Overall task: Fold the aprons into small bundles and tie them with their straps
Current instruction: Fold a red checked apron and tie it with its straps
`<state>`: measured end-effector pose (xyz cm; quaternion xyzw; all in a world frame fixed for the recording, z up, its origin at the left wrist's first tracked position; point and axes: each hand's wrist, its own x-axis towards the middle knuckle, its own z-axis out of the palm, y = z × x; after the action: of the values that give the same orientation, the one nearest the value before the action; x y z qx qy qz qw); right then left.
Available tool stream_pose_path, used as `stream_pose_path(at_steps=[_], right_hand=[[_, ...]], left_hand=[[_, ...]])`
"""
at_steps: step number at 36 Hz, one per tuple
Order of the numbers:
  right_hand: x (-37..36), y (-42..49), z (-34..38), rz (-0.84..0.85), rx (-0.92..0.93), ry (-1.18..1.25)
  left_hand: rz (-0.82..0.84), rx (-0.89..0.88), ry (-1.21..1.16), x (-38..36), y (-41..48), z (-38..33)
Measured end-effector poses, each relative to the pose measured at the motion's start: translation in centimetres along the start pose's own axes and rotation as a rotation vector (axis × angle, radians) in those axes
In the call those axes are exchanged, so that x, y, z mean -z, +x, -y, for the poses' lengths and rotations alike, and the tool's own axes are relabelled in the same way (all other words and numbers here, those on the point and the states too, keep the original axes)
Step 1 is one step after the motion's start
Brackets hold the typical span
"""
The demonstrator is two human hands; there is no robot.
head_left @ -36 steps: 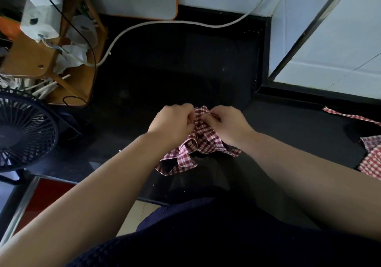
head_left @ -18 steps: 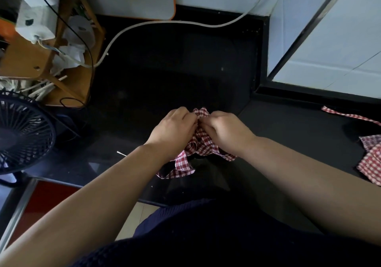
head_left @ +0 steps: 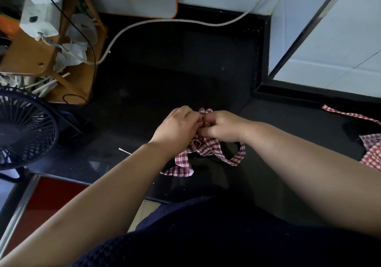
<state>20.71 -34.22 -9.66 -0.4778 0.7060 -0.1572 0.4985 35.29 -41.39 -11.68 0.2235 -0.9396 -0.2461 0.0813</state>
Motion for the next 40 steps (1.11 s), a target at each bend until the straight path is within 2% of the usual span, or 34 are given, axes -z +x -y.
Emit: stream_pose_path(at_steps=[8, 12, 16, 19, 23, 27, 30, 35, 40], right_hand=[[-0.7, -1.4, -1.1, -0.237, 0.048, 0.036], [-0.3, -1.8, -1.0, -0.252, 0.067, -0.118], [-0.7, -1.8, -1.5, -0.357, 0.126, -0.317], [-0.9, -2.1, -2.4, -0.413, 0.127, -0.363], [-1.2, -2.3, -2.5, -0.423, 0.129, -0.308], [-0.4, -2.2, -1.9, -0.42, -0.003, -0.027], [-0.1, -2.1, -1.6, -0.359, -0.015, 0.101], [0.3, -1.9, -1.6, -0.309, -0.029, 0.032], [-0.4, -1.9, -0.9, -0.372, -0.049, -0.054]], left_hand=[[-0.052, 0.034, -0.089, -0.1, 0.3, 0.3], [-0.061, 0.053, -0.11, -0.2, 0.4, 0.3], [-0.055, 0.085, -0.115, -0.1, 0.3, 0.5], [-0.056, 0.099, -0.102, 0.0, 0.2, 0.6], [-0.011, 0.099, -0.108, 0.3, 0.6, 0.5], [0.015, 0.104, -0.109, 0.3, 0.8, 0.3], [0.002, 0.098, -0.113, 0.3, 0.7, 0.4], [0.033, 0.102, -0.118, 0.4, 0.9, 0.0], [0.044, 0.128, -0.119, 0.5, 1.1, 0.2]])
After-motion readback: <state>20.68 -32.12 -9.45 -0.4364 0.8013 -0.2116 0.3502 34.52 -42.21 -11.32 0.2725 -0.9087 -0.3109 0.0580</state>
